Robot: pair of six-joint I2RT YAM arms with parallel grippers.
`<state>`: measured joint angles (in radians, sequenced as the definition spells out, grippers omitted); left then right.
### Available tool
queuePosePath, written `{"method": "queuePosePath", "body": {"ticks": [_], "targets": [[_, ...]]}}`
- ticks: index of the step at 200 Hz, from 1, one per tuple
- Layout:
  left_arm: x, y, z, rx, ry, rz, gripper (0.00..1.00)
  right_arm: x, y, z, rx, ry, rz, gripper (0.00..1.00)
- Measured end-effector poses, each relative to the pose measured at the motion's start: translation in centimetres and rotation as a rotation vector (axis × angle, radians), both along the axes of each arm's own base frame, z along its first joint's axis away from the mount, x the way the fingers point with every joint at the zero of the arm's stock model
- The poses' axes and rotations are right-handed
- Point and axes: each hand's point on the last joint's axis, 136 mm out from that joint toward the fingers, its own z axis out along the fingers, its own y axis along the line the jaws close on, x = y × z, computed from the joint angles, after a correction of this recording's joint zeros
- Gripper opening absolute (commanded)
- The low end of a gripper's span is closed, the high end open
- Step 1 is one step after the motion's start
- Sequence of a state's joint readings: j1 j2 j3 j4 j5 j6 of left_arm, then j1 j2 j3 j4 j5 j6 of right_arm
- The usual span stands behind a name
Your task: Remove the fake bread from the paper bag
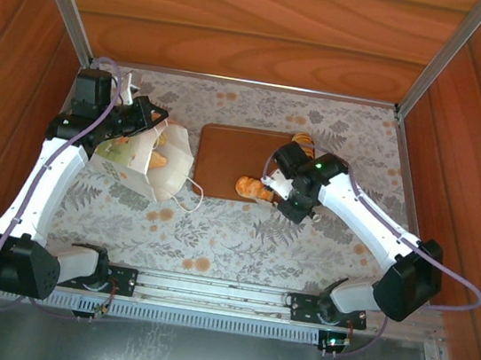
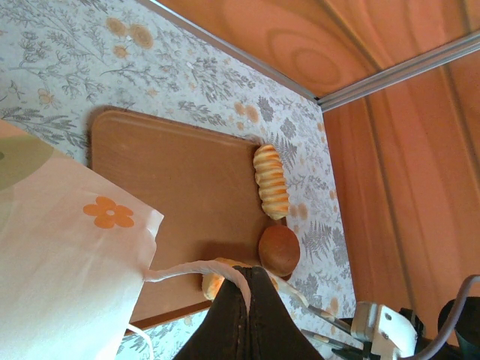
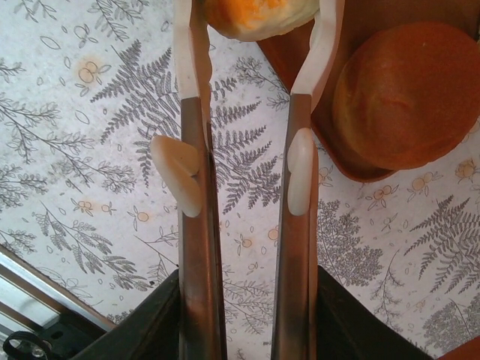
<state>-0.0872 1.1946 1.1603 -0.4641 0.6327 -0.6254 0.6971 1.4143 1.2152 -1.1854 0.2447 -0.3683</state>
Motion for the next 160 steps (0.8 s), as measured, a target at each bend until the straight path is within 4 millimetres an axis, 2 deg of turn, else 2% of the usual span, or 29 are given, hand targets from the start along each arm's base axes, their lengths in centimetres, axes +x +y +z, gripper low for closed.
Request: {"method": "queuePosePath", "body": {"ticks": [28,42,73,120,160], "targets": [[0.0,0.0,0.0,0.000,0.000,0.000,0.00,0.4,-0.5,-0.3,-0.020,0.006,0.001,0.45],[0.0,0.0,0.0,0.000,0.000,0.000,0.00,0.6,-0.7,-0.4,-0.026,0.006,-0.002,0.49],[0.0,0.0,0.0,0.000,0.000,0.000,0.00,1.1,-1.3,-0.3,-0.046,-0.009,-0.010,0.50],[0.0,0.0,0.0,0.000,0.000,0.000,0.00,1.3,-1.6,0.1,-0.053,-0.014,-0.011,0.42],[0.0,0.0,0.0,0.000,0.000,0.000,0.00,1.2,-2.0,0.1,-0.076,-0.009,-0.003,0.41]]}}
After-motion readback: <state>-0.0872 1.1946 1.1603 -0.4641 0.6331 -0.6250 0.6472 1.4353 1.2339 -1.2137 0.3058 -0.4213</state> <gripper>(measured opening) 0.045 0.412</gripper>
